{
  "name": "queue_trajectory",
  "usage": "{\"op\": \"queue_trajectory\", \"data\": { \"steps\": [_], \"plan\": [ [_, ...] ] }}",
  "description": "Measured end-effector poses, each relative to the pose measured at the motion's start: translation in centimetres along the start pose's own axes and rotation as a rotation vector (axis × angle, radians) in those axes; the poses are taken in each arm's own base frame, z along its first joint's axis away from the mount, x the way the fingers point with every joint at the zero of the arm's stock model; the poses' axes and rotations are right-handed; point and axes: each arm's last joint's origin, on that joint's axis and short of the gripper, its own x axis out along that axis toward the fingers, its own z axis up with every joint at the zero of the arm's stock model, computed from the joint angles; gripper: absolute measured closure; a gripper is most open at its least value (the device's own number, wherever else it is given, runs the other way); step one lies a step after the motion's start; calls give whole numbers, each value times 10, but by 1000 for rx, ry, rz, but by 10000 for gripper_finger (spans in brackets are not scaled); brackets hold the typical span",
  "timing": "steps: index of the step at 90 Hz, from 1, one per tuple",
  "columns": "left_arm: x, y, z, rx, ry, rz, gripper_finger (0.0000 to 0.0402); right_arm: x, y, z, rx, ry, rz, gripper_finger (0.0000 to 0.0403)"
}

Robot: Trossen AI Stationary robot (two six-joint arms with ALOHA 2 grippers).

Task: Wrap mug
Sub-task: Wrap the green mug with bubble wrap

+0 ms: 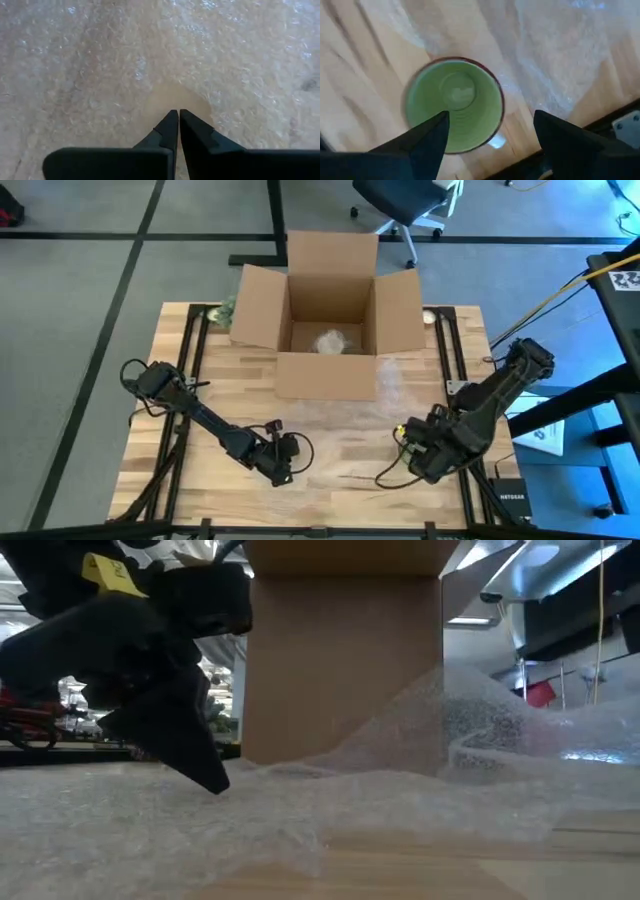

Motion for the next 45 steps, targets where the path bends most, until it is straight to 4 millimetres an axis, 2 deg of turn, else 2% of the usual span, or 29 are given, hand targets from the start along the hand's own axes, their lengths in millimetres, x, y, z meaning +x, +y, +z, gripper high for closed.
{"op": "queue_trajectory", "data": {
  "steps": [10,27,36,45],
  "plan": [
    [0,0,0,0,0,0,402,22,-7,-3,42,-20,-9,128],
    [0,0,0,-34,1,-2,402,55,-7,-6,73,-6,70,143],
    [1,2,1,-60,2,0,402,65,-7,-9,68,10,88,175],
    [2,2,2,-60,2,2,402,70,-8,-11,64,30,94,230]
  ]
}}
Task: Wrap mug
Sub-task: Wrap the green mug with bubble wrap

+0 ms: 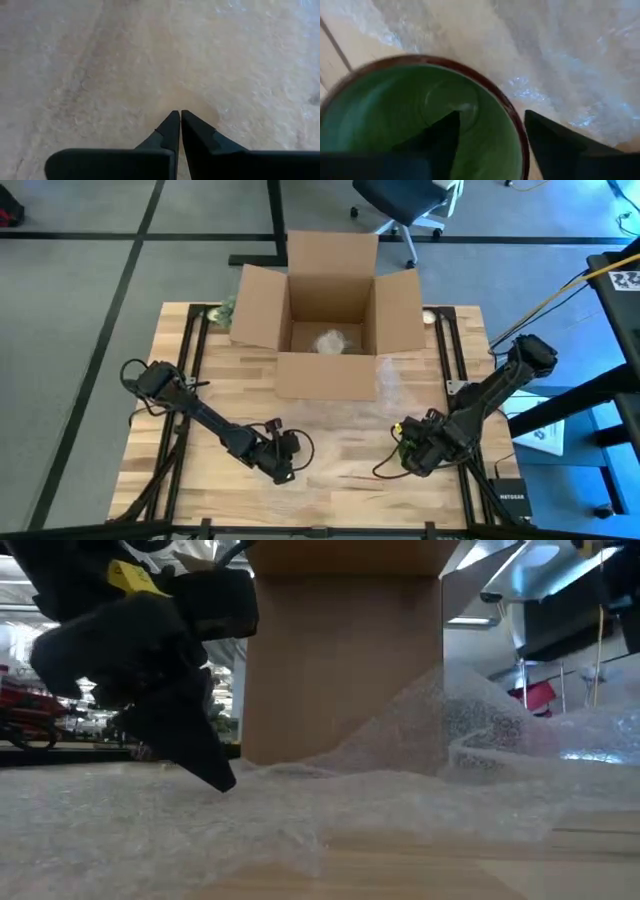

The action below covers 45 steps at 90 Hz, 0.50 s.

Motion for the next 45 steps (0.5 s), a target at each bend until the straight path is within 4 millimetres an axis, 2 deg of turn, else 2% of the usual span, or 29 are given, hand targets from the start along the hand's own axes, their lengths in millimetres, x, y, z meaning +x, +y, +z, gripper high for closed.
{"op": "queue_trajectory", "data": {
  "steps": [19,36,45],
  "plan": [
    [1,0,0,-6,20,-29,402,-2,-1,0,-72,20,-1,384],
    [1,0,0,7,29,-38,402,-27,13,6,-166,7,88,381],
    [1,0,1,15,28,-39,402,-44,28,15,-197,-134,178,395]
  ]
}}
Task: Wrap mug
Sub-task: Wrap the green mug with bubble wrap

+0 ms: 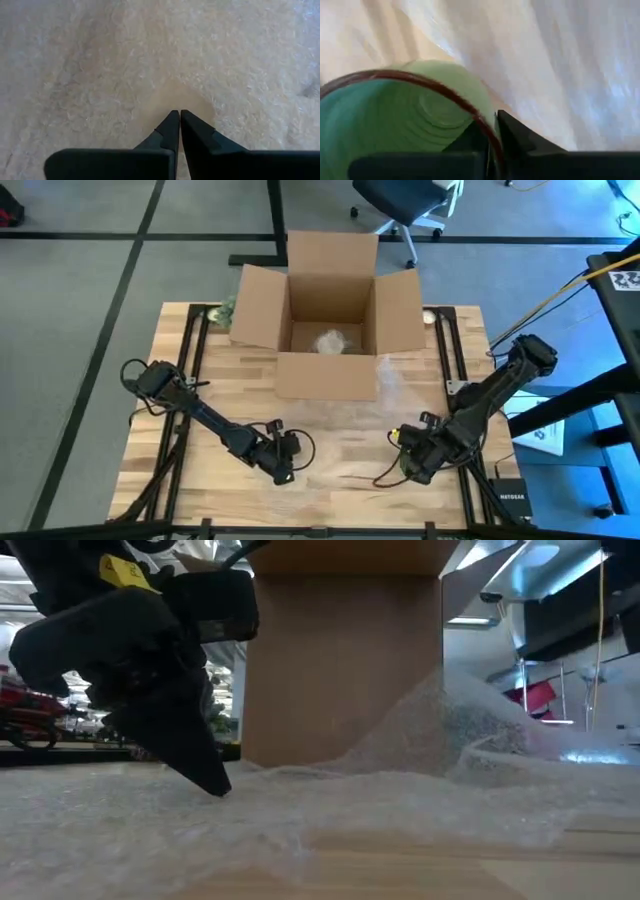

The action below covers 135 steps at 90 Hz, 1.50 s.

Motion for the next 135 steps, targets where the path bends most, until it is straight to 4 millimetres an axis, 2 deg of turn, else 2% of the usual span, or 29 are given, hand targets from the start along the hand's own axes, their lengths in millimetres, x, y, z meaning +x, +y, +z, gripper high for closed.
{"op": "queue_trajectory", "data": {
  "steps": [9,19,33,45,53,65,86,108,122,135],
  "plan": [
    [0,-1,1,-5,-6,-7,402,-5,10,14,-5,-217,41,394],
    [0,-4,4,6,-39,-37,402,1,15,38,65,-368,76,395],
    [-2,-8,4,46,-37,-76,402,26,12,73,102,-446,69,399],
    [-5,-12,0,65,-36,-88,402,51,0,91,144,-391,15,399],
    [-7,-16,-3,77,-34,-95,402,65,-9,97,167,-340,-24,400],
    [-9,-20,-7,91,-34,-107,402,73,-20,107,211,-320,-48,400],
    [-10,-21,-8,88,-29,-116,402,76,-34,117,261,-272,-26,388],
    [-10,-22,-8,86,-13,-137,402,76,-36,116,260,-259,-40,367],
    [-10,-22,-8,86,-14,-136,402,76,-36,117,261,-264,-42,333],
    [-10,-22,-8,86,-13,-135,402,83,-35,117,254,-258,-61,276]
  ]
}}
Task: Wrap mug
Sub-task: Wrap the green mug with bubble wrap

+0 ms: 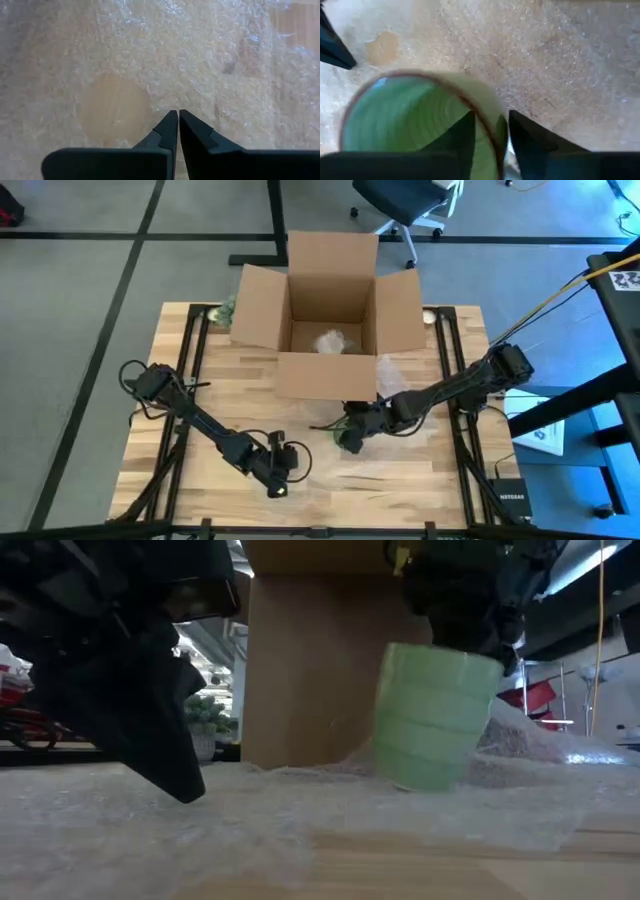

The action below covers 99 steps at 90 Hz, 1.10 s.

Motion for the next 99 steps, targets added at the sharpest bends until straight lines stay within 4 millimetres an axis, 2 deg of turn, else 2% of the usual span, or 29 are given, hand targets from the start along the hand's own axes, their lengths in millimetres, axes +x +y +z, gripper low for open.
{"op": "queue_trajectory", "data": {
  "steps": [14,28,64,79,99],
  "plan": [
    [0,0,0,-2,0,0,402,3,-1,1,-3,-14,-14,218],
    [0,0,0,5,6,-9,402,-7,-1,4,-6,-26,13,185],
    [-1,-3,-3,28,30,-36,402,-49,-16,7,-21,-11,32,173],
    [-4,-7,-7,46,44,-36,402,-65,-18,-9,-114,63,13,173],
    [-4,-7,-9,52,51,-34,402,-71,-17,-42,-249,140,-60,173]
  ]
}}
